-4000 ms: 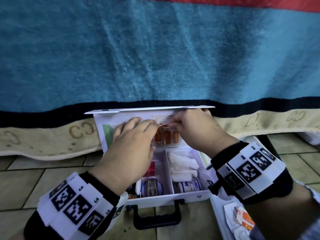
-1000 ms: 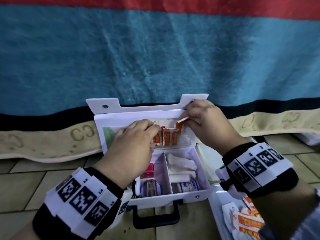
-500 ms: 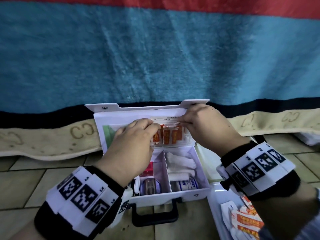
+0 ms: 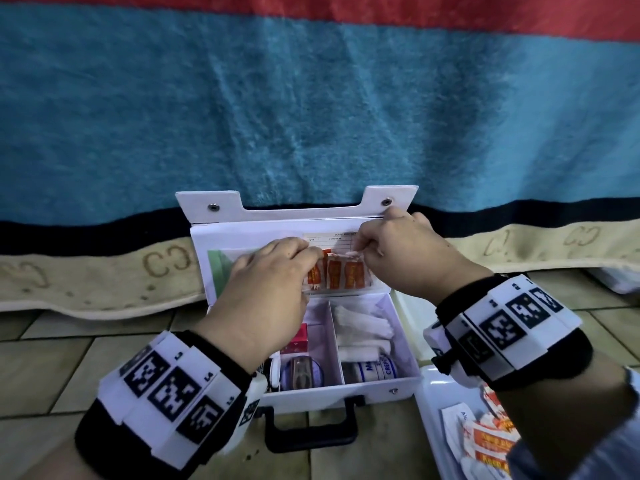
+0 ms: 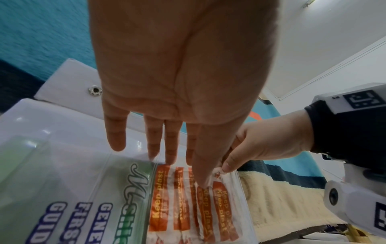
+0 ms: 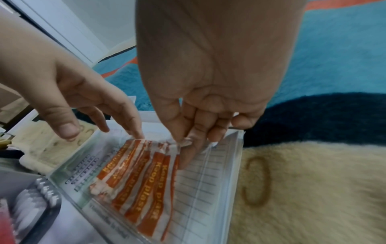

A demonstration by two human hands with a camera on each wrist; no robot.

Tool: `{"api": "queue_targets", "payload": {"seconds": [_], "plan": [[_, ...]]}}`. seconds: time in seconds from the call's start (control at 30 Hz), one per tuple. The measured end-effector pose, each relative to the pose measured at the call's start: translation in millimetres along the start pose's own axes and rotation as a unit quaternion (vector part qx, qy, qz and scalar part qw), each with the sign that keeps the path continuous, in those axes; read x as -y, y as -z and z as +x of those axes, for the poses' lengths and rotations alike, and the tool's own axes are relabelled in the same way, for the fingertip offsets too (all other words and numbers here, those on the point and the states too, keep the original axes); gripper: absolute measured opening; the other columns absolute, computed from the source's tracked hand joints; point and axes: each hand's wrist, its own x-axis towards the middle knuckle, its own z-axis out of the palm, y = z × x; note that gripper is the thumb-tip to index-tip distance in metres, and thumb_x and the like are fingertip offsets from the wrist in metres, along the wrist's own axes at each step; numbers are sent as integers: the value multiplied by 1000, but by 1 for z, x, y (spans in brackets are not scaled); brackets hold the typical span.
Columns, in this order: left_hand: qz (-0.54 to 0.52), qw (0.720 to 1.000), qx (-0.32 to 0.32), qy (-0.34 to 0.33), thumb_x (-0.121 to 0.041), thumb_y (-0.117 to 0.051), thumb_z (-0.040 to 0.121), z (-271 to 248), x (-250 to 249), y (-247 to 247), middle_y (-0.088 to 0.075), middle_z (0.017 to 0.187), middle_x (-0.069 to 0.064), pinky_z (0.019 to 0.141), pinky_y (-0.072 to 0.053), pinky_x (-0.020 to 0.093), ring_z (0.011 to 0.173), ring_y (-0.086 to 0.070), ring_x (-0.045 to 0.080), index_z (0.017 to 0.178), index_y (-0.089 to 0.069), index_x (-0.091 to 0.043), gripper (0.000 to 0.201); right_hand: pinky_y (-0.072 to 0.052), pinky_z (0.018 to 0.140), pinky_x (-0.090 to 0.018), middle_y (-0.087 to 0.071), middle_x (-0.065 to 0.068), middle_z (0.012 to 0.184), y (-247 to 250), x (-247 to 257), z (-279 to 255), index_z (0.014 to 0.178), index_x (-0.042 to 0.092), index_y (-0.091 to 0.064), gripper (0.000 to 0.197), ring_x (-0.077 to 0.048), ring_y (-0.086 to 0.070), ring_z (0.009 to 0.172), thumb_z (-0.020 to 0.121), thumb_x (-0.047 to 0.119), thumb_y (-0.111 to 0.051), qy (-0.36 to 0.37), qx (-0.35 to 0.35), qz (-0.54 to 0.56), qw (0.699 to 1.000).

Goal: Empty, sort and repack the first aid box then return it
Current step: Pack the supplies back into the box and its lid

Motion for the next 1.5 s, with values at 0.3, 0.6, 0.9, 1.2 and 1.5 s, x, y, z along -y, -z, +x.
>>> {"api": "queue_targets", "payload": {"seconds": [0.3, 0.6, 0.9, 1.2, 1.5], "plan": [[5, 1000, 9, 16, -24, -54, 92, 0, -3, 1, -25, 150, -13, 113, -19, 36, 139, -23, 9, 145, -25, -34, 62, -30, 102, -32, -54, 10, 122, 6, -6, -17, 112, 29, -66, 27, -15, -41, 120, 88, 29, -53, 43, -54, -15, 997], [-19, 999, -2, -32, -32, -51, 92, -25, -40, -8, -37, 144, -11, 110, -23, 30, 133, -35, 12, 134, -43, -31, 43, -35, 64, -11, -66, 12, 94, 12, -71, -112, 104, 30, -70, 21, -3, -53, 80, 83, 30, -66, -57, 103, -24, 993], [-12, 991, 129, -26, -13, -55, 81, -48, -60, -38, -62, 98, -9, 74, -52, 32, 93, -61, 16, 91, -63, -28, 20, -35, 68, -23, -62, 6, 77, -71, -75, -172, 71, 24, -58, 13, -16, -59, 81, 82, 31, -59, -96, 195, -58, 974], [5, 992, 125, -2, -16, -59, 79, -49, -59, -41, -66, 99, -9, 76, -53, 31, 93, -63, 16, 93, -67, -31, 23, -32, 62, -23, -54, 2, 87, -60, -71, -170, 92, 22, -54, 13, -19, -52, 84, 88, 33, -58, -139, 158, -32, 977], [-108, 988, 106, 14, -23, -68, 80, -44, -46, -28, -62, 98, -7, 83, -50, 29, 88, -58, 11, 99, -66, -24, 18, -49, 62, -19, -63, 9, 75, -10, -58, -142, 64, 30, -61, 21, 0, -59, 65, 67, 30, -82, -91, 112, 70, 987]]}}
